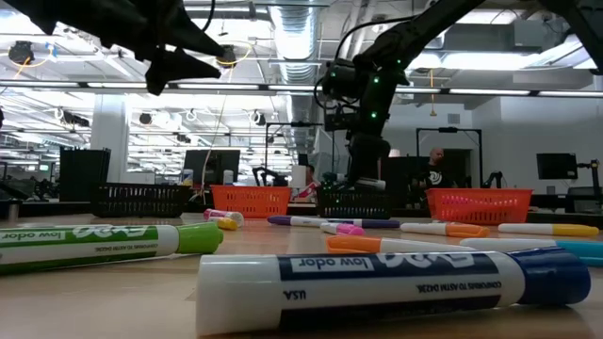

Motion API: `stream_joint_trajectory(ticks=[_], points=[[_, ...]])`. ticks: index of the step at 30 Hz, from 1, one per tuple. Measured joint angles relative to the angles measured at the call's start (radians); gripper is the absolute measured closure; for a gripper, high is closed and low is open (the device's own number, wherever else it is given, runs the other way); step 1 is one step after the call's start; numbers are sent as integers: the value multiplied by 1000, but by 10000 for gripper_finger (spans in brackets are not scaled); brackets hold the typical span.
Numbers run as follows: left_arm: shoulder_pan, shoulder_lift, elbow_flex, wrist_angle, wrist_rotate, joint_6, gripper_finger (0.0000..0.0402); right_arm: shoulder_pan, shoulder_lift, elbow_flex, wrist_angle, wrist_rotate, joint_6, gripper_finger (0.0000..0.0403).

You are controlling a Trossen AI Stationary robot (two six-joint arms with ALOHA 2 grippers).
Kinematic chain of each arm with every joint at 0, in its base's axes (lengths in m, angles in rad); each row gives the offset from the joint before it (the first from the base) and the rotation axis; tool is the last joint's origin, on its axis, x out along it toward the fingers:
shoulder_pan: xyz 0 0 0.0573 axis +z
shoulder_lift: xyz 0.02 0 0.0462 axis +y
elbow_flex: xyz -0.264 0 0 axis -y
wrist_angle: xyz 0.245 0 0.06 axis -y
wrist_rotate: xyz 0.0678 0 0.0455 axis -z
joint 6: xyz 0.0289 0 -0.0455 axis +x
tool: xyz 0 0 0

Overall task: Pick & Place Markers
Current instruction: Put the bottom white dark green marker into the middle black bin

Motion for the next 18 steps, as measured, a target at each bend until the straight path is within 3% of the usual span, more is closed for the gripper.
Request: stream_joint_trajectory(ticks=[18], points=[[-2, -2, -2, 11, 0, 6, 215, -11, 95, 1, 54, 6, -17, 345]])
